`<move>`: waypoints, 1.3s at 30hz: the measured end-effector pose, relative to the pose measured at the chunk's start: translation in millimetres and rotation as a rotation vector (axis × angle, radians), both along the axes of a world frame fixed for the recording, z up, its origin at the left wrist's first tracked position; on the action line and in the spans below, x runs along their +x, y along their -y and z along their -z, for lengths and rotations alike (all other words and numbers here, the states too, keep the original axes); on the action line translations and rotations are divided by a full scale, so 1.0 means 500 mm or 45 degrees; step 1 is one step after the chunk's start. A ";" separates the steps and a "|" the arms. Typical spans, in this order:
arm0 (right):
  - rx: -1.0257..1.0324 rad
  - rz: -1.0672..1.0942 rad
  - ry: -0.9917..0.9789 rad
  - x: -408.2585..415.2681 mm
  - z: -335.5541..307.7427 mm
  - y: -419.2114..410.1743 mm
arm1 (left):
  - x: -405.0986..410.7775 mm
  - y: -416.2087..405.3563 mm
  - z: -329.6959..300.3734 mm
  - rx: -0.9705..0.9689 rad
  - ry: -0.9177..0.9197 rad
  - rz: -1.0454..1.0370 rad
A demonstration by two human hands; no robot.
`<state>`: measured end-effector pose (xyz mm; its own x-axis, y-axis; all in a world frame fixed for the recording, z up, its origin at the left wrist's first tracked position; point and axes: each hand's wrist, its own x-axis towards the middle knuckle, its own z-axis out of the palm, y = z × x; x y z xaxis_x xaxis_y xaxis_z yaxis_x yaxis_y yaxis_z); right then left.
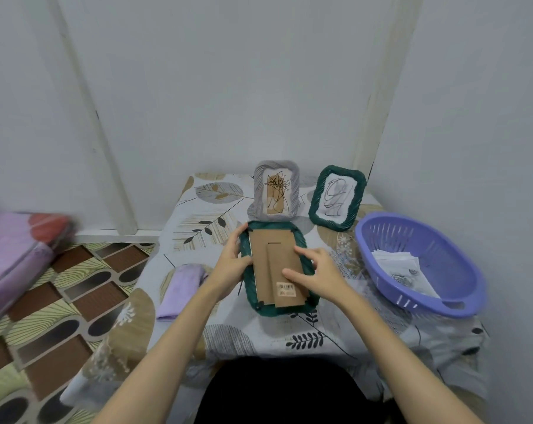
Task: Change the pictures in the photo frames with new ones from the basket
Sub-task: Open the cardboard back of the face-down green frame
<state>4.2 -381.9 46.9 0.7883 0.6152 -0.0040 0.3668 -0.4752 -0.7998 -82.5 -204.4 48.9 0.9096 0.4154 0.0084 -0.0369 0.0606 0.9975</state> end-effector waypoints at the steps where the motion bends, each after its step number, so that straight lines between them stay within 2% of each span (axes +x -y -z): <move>1: -0.047 0.003 -0.041 -0.002 0.016 -0.001 | 0.003 -0.001 0.022 0.130 -0.047 -0.039; 5: -0.209 0.030 -0.052 -0.005 0.089 -0.009 | 0.021 -0.009 0.097 0.434 -0.238 -0.043; 9: -0.404 0.071 0.147 0.006 0.128 -0.026 | 0.046 -0.022 0.145 0.706 -0.444 -0.020; 12: -0.529 0.074 0.245 0.019 0.134 -0.033 | 0.059 -0.033 0.162 0.864 -0.505 0.029; 18: -0.371 -0.003 0.137 0.024 0.127 0.000 | 0.041 -0.047 0.160 1.066 -0.460 0.065; 22: -0.302 -0.151 0.188 0.001 0.134 0.053 | -0.032 -0.027 0.139 1.188 -0.464 0.245; 24: -0.287 -0.168 0.210 -0.007 0.141 0.068 | -0.057 -0.020 0.147 1.202 -0.465 0.298; 29: -0.223 -0.111 0.276 -0.012 0.151 0.069 | -0.073 -0.009 0.153 1.064 -0.373 0.243; 39: -0.166 -0.052 0.221 -0.019 0.162 0.063 | -0.071 0.003 0.146 0.925 -0.349 0.217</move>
